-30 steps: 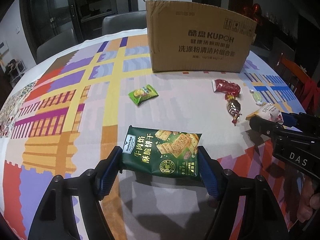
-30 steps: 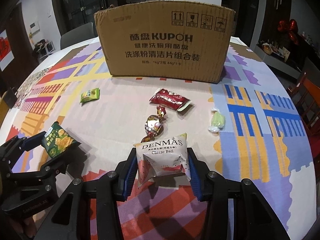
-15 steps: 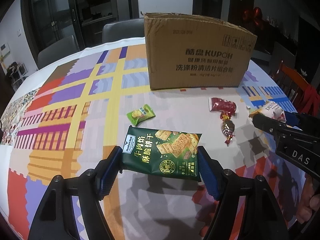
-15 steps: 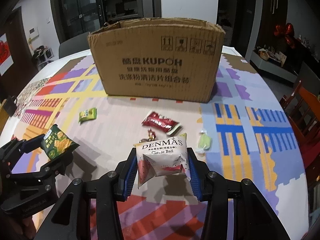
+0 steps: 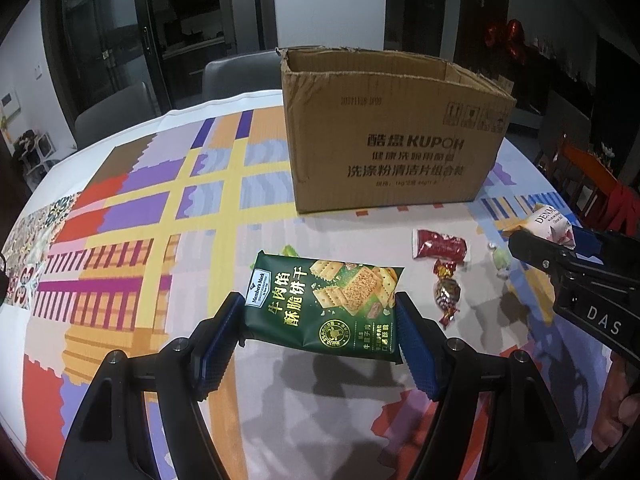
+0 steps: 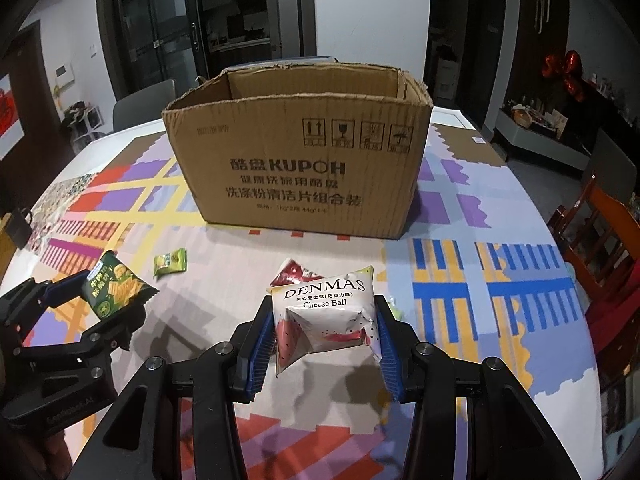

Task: Organize snacks
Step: 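Lift both held packets and carry them over the cardboard box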

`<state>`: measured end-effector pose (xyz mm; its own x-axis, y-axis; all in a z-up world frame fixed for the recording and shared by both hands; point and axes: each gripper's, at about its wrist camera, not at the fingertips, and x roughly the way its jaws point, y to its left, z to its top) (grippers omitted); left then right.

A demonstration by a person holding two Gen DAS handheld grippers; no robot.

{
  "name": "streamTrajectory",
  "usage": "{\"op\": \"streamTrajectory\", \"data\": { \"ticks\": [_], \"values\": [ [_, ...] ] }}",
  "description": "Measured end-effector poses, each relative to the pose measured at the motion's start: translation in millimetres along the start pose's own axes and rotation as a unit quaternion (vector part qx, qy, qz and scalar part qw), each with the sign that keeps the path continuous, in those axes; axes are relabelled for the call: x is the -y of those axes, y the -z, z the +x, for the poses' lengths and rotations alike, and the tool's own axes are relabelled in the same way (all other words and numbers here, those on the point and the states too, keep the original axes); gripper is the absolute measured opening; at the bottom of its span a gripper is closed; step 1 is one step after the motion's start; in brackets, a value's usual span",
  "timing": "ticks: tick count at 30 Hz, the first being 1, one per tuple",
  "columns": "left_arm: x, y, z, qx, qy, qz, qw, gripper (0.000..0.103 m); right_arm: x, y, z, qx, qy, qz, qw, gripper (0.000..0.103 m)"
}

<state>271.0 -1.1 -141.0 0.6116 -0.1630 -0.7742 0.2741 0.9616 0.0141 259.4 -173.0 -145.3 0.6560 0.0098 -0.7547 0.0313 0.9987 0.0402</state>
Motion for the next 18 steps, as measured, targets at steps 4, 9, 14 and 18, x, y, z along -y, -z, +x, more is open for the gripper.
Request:
{"op": "streamTrajectory", "data": {
  "ticks": [4,9,14,18],
  "values": [
    [0.9,-7.9,-1.0,0.003,0.0,-0.002,1.0,0.074,2.6,-6.4,-1.4,0.003,0.0,0.002,1.0,0.047],
    [2.5,-21.1,-0.8,0.009,0.001,-0.005,0.9999,0.074,5.6,-15.7,-1.8,0.006,0.0,0.002,1.0,0.047],
    [3.2,-33.0,-1.9,0.016,0.001,-0.008,0.9998,0.074,8.8,-25.7,-2.3,0.011,0.001,0.004,1.0,0.047],
    [4.8,-42.4,-2.5,0.021,0.001,-0.009,0.9997,0.074,11.0,-33.9,-3.3,0.016,0.0,0.006,1.0,0.047]
  ]
}}
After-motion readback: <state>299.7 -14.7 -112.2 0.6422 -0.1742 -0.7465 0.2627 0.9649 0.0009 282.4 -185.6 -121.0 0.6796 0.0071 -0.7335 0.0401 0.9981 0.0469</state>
